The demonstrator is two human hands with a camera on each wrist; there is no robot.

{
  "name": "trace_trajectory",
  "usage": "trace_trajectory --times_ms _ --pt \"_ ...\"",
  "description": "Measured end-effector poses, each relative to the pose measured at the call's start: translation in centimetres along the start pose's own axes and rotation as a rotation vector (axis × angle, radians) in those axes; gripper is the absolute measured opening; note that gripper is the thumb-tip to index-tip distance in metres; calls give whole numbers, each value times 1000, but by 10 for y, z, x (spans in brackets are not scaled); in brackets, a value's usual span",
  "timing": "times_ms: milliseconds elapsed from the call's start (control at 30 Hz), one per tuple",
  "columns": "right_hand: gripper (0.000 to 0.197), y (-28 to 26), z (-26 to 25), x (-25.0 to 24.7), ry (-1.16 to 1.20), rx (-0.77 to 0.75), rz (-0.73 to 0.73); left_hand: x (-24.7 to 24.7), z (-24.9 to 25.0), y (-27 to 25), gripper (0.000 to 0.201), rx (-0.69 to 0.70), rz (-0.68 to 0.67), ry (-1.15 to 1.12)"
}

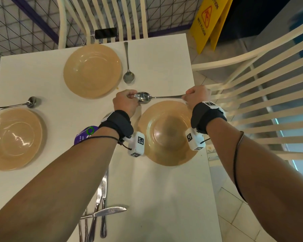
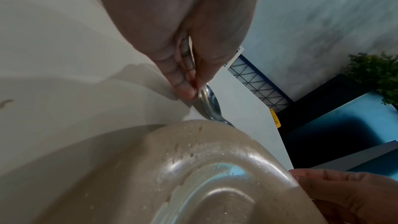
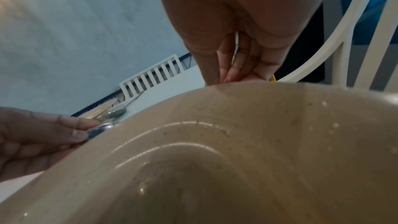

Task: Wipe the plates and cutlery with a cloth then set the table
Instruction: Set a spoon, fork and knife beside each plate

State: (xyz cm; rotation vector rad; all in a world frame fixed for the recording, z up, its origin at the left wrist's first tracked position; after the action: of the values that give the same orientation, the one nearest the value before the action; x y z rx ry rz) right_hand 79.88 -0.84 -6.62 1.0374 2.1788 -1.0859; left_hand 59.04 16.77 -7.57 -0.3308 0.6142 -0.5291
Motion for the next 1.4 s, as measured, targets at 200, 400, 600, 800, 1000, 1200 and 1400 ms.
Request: trace_trajectory --times_ms 200,400,600,800,1000,1200,1400 --pt "25 -7 2 -10 7 17 12 -9 -2 -10 31 -20 -10 -32" --pt "24 -56 -14 -32 53 -166 102 -54 -20 -52 24 35 -25 -77" --pt "17 -158 -31 -10 115 -353 -23 -116 -54 -128 23 55 -17 9" --pt "15 -268 -37 60 62 -540 -232 -181 -112 -203 23 80 38 140" --pt "19 -349 -20 147 -230 -611 -472 -228 -197 -250 19 27 0 347" --pt "28 -388 2 208 -625 -651 -502 -235 -249 -277 27 16 -255 623" --pt "33 -393 10 226 -766 -616 -413 -232 -264 -281 23 146 -296 761"
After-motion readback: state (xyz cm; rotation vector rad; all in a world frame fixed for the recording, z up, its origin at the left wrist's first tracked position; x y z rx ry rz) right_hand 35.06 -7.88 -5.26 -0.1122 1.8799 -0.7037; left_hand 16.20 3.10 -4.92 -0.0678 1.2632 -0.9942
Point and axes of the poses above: each hand's wrist, its own y-axis towards the middle knuckle, its own x-axis out of the palm, z = x × y, the point moved 4 cm from there along y, towards the middle knuckle, and after that the axes turned 3 degrees about -z, right-handed, at the moved point
